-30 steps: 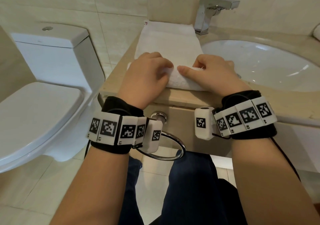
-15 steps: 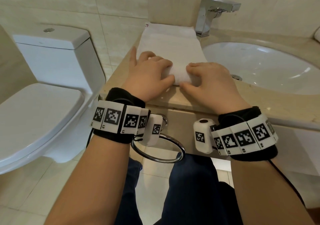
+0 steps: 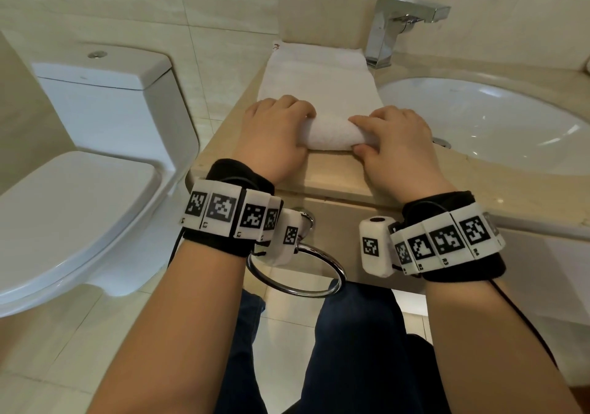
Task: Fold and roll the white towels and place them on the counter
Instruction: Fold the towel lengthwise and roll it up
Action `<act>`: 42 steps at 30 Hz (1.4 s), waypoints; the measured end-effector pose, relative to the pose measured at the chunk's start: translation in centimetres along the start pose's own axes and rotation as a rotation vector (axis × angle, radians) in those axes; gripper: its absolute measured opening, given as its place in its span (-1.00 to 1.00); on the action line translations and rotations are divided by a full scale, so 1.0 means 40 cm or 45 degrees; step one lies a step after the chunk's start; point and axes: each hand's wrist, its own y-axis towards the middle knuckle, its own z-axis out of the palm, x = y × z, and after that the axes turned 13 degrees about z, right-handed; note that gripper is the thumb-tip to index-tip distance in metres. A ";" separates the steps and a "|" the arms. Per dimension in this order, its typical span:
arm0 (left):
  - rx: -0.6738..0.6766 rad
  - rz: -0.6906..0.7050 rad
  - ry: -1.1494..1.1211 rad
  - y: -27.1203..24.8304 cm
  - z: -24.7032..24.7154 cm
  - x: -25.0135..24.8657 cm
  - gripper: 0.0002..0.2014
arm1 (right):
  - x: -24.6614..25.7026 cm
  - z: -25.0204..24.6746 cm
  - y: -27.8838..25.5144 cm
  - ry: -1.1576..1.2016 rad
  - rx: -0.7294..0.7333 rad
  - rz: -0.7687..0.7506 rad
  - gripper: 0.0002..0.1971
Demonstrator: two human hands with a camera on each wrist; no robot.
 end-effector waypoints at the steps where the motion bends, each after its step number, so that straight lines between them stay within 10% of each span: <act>1: -0.007 0.003 -0.002 -0.004 0.000 -0.001 -0.56 | -0.001 -0.004 0.002 0.018 0.011 -0.015 -0.57; 29: 0.209 -0.201 -0.560 -0.017 -0.073 0.023 -0.65 | -0.026 -0.092 0.048 0.429 0.510 0.230 -0.86; 35: 0.041 -0.215 -0.672 -0.013 -0.051 0.035 -0.76 | -0.032 -0.092 0.051 0.131 0.267 0.203 -0.65; 42: -0.172 -0.067 -0.440 -0.007 -0.038 0.031 -0.88 | -0.004 -0.059 -0.001 0.350 -0.041 -0.030 -0.83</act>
